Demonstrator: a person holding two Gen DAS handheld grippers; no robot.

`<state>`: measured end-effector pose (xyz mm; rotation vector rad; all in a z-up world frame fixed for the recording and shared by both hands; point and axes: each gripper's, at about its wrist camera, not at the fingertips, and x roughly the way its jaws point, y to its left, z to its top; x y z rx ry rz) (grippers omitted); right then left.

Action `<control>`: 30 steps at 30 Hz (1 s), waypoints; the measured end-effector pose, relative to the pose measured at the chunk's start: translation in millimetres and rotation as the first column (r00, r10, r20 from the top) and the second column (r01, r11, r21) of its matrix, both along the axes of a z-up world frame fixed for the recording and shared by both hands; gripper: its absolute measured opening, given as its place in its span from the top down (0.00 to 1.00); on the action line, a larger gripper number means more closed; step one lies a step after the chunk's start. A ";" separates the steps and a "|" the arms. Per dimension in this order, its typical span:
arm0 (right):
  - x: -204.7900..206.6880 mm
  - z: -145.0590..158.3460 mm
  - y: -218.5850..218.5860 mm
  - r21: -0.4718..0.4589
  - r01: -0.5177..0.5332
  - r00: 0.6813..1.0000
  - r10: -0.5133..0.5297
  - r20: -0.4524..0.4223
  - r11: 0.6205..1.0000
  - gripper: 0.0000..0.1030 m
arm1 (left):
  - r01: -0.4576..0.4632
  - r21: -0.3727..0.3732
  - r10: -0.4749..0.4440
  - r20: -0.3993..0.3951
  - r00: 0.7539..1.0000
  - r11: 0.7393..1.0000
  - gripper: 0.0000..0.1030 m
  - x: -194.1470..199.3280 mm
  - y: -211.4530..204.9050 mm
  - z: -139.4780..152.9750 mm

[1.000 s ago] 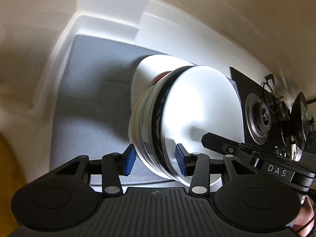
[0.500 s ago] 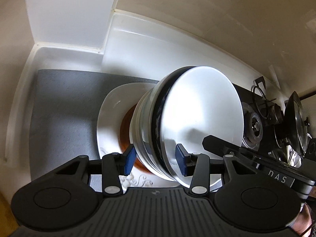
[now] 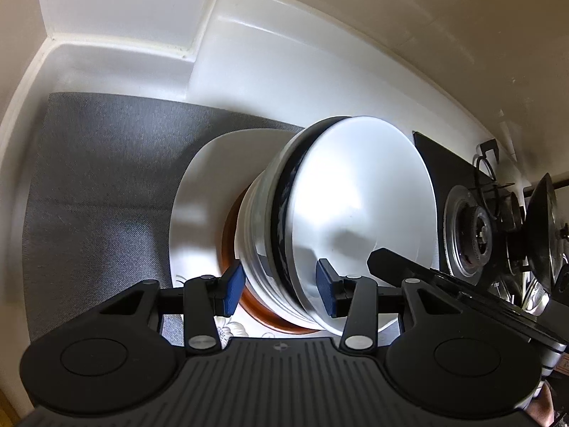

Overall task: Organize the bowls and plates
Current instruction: 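Lower the bowl stack with both tools onto the orange plate, then open both tools and pull them back from the bowls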

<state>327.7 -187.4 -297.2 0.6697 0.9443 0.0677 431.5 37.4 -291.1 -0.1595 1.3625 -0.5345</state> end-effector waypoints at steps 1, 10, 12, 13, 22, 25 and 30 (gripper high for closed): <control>-0.2 -2.0 -0.1 0.001 0.001 1.000 -0.001 0.001 1.000 0.59 | 0.001 -0.001 -0.001 0.003 1.000 1.000 0.55 -1.0 1.1 -1.5; -9.5 -25.9 4.9 -0.034 -0.002 1.000 0.002 -0.006 0.999 0.61 | 0.039 0.038 -0.042 0.076 0.996 0.999 0.58 -13.8 -13.1 -17.8; -12.7 -26.6 6.1 -0.044 -0.006 1.000 0.006 0.005 0.999 0.61 | 0.043 0.041 -0.047 0.090 0.995 0.998 0.57 -16.5 -14.4 -18.0; -13.2 -27.0 5.4 -0.042 -0.006 1.000 0.006 0.005 0.999 0.61 | 0.044 0.040 -0.047 0.093 0.995 0.998 0.57 -17.4 -14.7 -18.4; -42.6 6.7 12.4 -0.123 0.036 0.996 -0.026 0.082 0.992 0.60 | -0.053 0.106 0.012 0.357 0.934 0.993 0.27 -68.4 -4.3 33.8; -66.6 42.3 28.0 -0.208 0.037 0.992 -0.010 0.128 0.977 0.49 | -0.098 0.144 0.015 0.486 0.874 0.985 0.09 -109.6 -5.1 81.2; -116.5 107.0 51.4 -0.229 -0.001 0.975 0.051 0.215 0.973 0.20 | -0.134 0.171 0.017 0.555 0.832 0.976 0.00 -181.4 -16.5 153.2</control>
